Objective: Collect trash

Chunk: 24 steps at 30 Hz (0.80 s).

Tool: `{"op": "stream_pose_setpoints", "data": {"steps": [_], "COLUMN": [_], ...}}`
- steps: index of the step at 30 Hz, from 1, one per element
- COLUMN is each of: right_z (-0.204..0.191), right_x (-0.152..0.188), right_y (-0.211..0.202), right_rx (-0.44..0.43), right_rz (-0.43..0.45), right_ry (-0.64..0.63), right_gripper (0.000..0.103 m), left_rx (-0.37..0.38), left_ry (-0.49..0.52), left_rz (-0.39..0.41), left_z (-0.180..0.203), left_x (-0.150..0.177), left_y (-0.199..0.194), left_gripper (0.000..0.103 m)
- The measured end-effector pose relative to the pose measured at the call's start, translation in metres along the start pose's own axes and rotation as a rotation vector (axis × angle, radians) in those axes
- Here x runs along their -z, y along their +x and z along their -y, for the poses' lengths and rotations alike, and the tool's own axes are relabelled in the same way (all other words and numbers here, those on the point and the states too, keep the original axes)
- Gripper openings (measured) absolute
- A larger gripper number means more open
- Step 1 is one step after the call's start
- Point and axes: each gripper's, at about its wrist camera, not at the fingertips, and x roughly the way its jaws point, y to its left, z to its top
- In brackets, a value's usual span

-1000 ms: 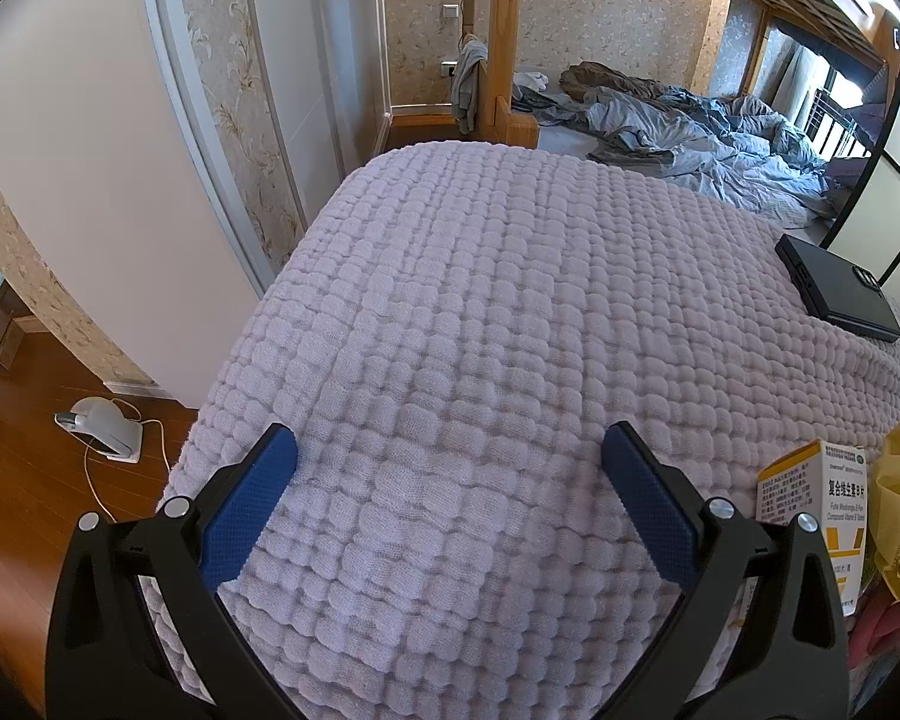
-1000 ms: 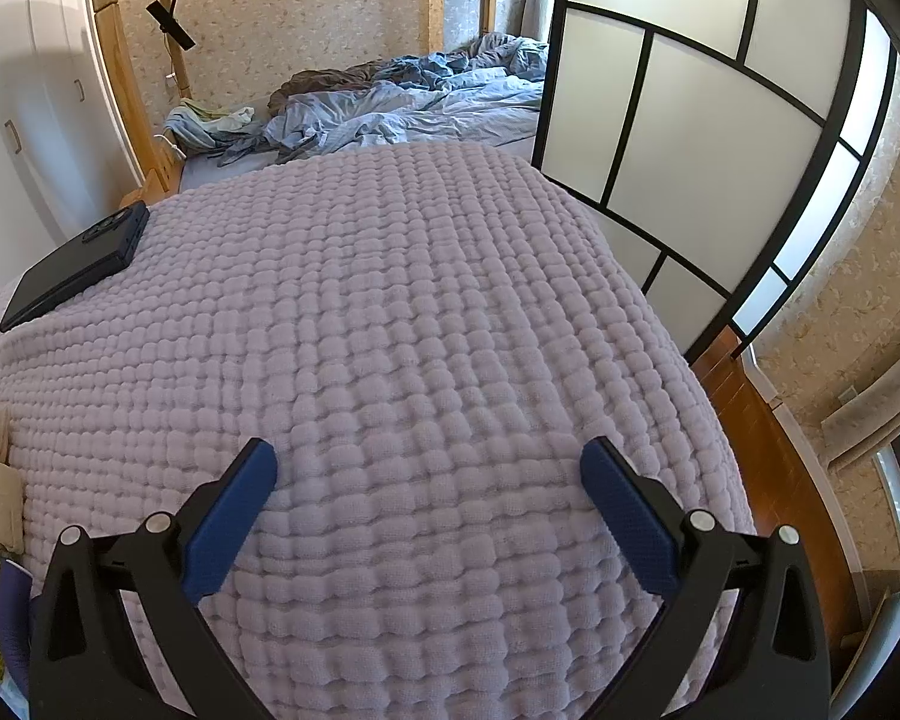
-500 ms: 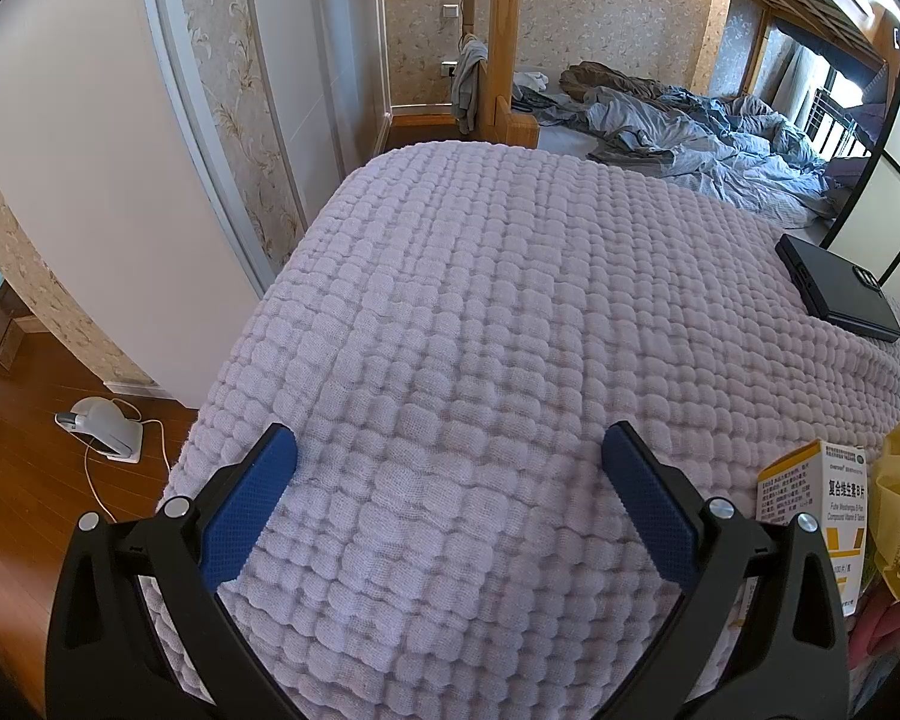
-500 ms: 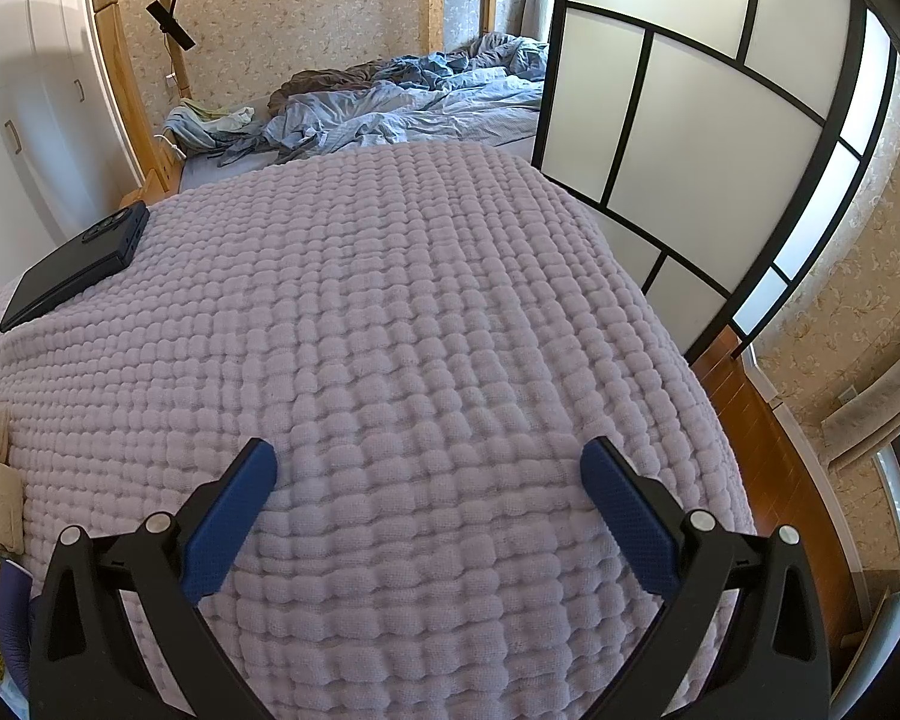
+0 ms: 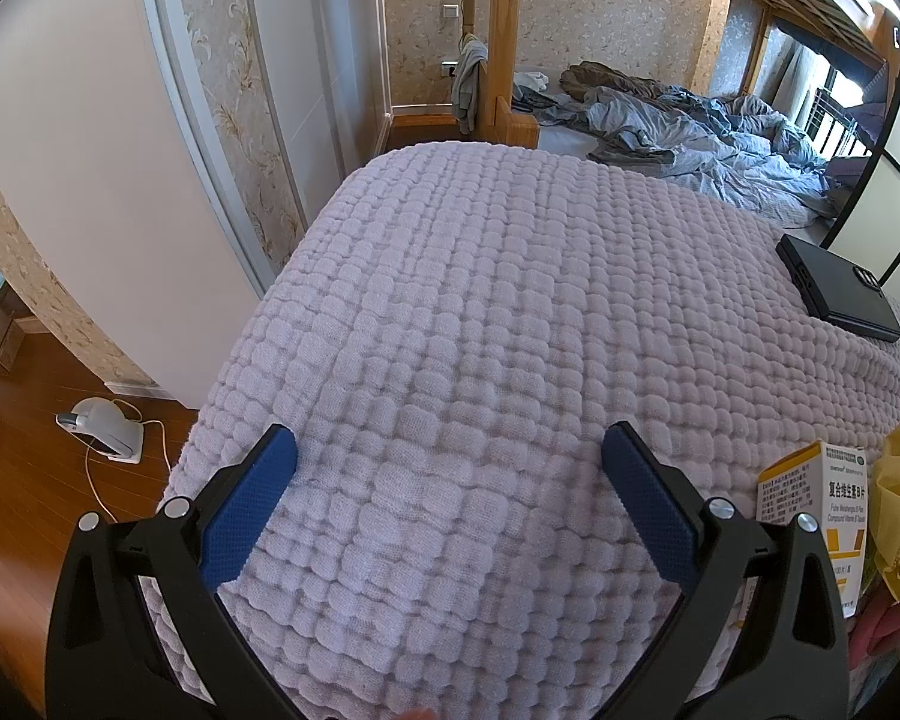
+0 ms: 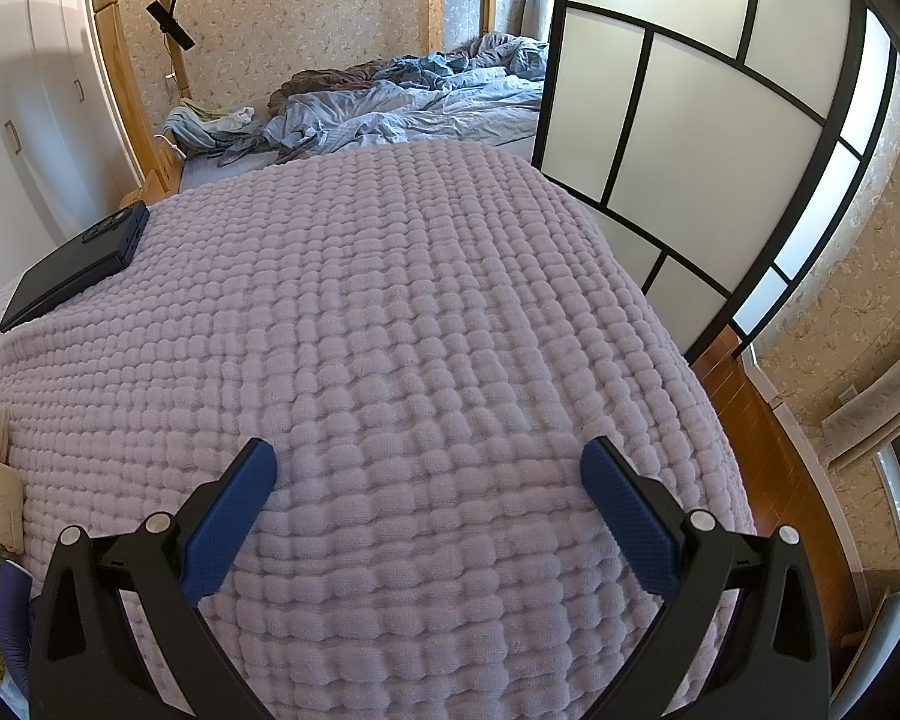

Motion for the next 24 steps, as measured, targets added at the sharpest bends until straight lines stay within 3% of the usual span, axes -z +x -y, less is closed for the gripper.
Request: {"op": "stream_pose_setpoints", "data": {"steps": [24], "right_z": [0.0], "right_x": [-0.0002], "right_y": [0.0001], "right_rx": [0.0], "right_rz": [0.0], "right_ry": [0.0], "right_gripper": [0.1], "left_rx": [-0.001], "left_ry": [0.001], "left_rz": [-0.001], "left_z": [-0.0008], "left_x": [-0.0014], "left_y": [0.002], "left_gripper": [0.102]}}
